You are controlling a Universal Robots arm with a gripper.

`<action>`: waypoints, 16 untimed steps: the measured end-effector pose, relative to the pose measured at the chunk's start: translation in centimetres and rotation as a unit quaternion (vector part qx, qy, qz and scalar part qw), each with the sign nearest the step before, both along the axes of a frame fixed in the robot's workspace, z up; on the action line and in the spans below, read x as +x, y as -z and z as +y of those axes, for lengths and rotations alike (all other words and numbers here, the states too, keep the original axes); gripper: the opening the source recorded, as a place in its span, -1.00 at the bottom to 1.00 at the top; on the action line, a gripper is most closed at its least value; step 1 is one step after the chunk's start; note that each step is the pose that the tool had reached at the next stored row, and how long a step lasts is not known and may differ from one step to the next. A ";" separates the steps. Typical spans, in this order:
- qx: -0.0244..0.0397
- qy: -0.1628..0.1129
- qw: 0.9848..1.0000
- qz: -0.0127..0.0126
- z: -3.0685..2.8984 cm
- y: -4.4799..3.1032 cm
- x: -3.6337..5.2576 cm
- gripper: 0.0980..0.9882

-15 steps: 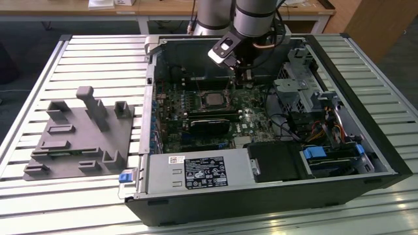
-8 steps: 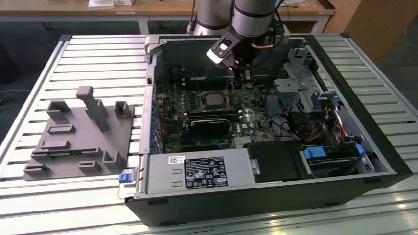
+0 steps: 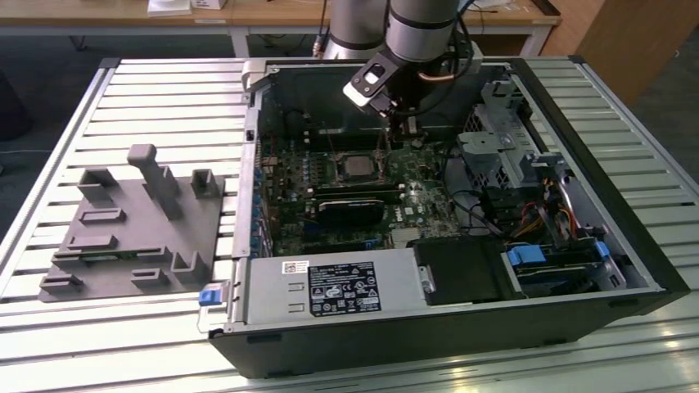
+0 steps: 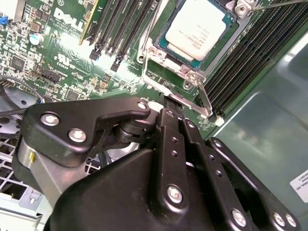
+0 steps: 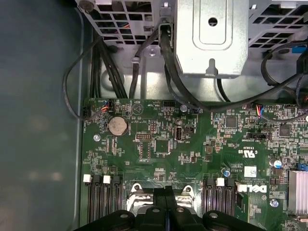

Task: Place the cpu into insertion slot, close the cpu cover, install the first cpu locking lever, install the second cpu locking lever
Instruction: 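Close the cpu cover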

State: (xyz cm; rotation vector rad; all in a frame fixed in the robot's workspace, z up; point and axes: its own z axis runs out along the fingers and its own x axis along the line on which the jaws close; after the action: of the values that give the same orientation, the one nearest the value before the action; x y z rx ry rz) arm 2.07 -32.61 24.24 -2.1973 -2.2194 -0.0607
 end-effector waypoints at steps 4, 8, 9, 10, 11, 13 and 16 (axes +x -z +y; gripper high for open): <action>0.000 0.000 1.000 0.000 0.00 0.00 -0.20 -0.98; 0.000 0.000 1.000 0.000 0.00 0.00 -0.47 -0.98; 0.000 0.000 1.000 0.000 0.00 0.00 -0.53 -0.98; 0.000 0.000 1.000 0.000 0.00 0.01 -0.58 -0.98; 0.000 0.000 1.000 0.000 0.00 0.01 -0.63 -0.98; 0.000 0.000 1.000 0.000 0.00 0.02 -0.66 -0.98; 0.000 0.000 1.000 0.000 -0.01 0.07 -0.71 -0.98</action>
State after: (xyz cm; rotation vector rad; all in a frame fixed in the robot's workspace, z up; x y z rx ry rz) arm 1.36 -32.61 24.17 -2.1973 -2.2194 -0.0609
